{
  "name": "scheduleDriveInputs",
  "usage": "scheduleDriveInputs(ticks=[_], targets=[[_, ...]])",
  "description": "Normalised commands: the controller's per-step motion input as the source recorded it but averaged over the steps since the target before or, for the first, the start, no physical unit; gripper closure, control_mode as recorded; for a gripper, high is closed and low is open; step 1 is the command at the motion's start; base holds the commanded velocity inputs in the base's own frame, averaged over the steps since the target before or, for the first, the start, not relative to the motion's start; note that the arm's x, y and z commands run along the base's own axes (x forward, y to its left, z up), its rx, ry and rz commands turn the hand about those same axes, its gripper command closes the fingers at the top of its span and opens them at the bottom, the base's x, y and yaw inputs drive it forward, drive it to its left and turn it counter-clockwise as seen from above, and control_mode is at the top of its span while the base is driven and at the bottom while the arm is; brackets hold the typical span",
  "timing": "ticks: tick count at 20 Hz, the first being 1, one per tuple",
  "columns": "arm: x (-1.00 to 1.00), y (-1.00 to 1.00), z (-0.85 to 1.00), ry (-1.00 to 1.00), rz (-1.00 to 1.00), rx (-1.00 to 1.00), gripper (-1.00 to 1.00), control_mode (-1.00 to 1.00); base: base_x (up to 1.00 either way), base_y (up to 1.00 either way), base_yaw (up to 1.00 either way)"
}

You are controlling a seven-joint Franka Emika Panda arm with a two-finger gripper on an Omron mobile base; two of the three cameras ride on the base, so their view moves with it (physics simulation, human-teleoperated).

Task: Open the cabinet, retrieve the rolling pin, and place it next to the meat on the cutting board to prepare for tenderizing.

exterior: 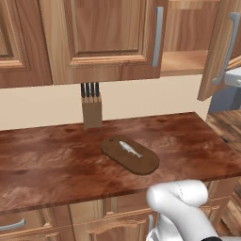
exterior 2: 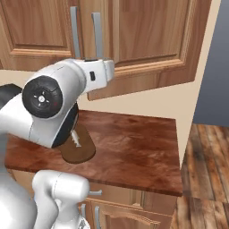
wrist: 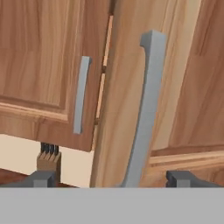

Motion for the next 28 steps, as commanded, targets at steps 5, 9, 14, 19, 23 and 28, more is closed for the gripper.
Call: scheduleDriveInputs(ticks=[5, 9, 14, 19, 23, 28], targets=[[-0.17, 0.85, 0.01, -0.05, -0.2, -0.24, -1.0, -1.0, 0.0, 0.0, 0.0], [0.0, 1.0, -0.05, -0.11, -0.2, -0.28, -1.0, -1.0, 0.0, 0.0, 0.0], [0.12, 0.76, -0.19, -0.07, -0.2, -0.25, -1.0, -1.0, 0.0, 0.0, 0.0], [0.51, 0.07, -0.19, 0.04, -0.26, -0.19, -1.0, -1.0, 0.0, 0.0, 0.0], [0.55, -0.01, -0.19, 0.08, -0.24, -0.19, -1.0, -1.0, 0.0, 0.0, 0.0], [0.42, 0.0, -0.21, 0.11, -0.21, -0.18, -1.0, -1.0, 0.0, 0.0, 0.0]])
